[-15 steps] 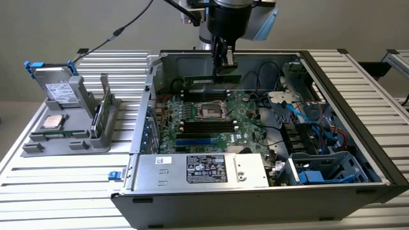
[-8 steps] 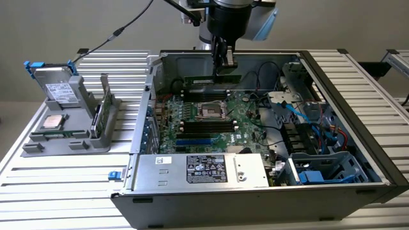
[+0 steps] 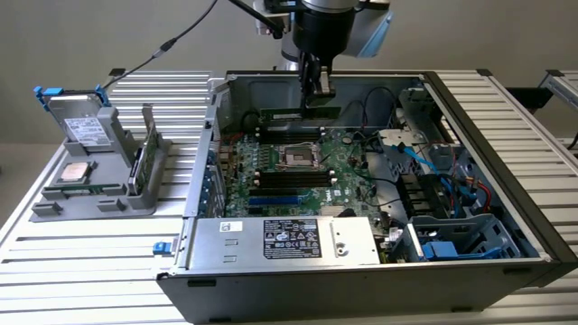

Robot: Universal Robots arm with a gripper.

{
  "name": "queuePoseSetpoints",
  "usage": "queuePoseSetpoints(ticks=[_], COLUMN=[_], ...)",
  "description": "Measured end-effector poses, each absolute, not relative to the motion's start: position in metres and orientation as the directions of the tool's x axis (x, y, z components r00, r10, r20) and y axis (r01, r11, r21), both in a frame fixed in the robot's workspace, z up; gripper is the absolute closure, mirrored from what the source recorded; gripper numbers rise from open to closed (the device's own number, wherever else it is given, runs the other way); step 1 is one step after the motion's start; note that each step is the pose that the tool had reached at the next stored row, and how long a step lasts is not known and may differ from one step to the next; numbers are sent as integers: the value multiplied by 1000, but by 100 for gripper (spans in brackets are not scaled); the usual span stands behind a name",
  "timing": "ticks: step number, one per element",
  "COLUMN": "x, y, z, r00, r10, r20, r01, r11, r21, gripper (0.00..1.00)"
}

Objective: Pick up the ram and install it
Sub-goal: 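Insert the ram into the slot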

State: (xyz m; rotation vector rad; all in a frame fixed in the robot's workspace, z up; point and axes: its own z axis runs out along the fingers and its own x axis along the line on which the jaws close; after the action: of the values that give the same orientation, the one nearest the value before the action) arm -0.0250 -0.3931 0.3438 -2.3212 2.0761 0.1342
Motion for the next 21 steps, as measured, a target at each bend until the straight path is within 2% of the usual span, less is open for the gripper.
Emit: queuePoseSetpoints(ticks=[6, 13, 21], x=[-25, -25, -25], y=[-394, -393, -391], z=[336, 333, 320], r00=[109, 107, 78], r10=[-991, -994, -996], r20=[-76, -39, -36], r01=[-993, -991, -993], r11=[-112, -110, -81], r21=[48, 81, 81], gripper=[86, 86, 86])
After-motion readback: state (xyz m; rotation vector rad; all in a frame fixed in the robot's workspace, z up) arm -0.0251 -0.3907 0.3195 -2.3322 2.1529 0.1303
